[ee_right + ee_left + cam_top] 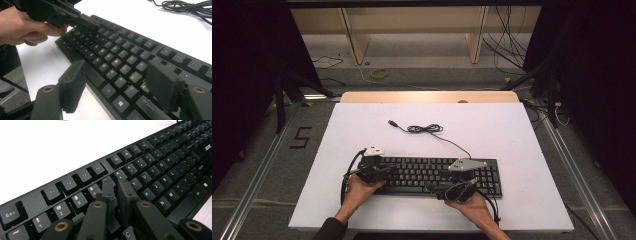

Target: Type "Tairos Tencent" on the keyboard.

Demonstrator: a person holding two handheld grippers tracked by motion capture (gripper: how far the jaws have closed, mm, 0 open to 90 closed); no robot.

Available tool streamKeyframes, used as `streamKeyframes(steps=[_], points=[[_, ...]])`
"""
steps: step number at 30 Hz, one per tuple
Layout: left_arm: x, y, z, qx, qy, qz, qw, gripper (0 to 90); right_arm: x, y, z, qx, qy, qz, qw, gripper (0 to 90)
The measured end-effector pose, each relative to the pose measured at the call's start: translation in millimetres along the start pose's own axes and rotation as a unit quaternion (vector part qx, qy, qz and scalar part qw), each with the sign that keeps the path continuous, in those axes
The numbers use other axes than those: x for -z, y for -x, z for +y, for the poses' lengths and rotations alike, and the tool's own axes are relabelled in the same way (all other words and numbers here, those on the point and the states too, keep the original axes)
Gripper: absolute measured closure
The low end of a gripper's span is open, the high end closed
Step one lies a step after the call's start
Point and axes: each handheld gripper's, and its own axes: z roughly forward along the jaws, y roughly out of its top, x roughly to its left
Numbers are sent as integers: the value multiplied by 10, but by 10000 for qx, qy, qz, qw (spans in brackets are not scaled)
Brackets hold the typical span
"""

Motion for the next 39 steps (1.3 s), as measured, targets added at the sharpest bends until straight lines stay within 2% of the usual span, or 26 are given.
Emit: streamKeyframes(steps=[7,22,39], points=[[73,1,17,7,89,-98,9999,723,-4,-10,-1,16,2,10,10000,335],[127,4,19,30,144,-122,9998,650,-15,-18,-2,14,-6,25,10000,335],[205,-32,5,198,268,-206,9992,474,-19,-21,0,26,-4,31,10000,334]])
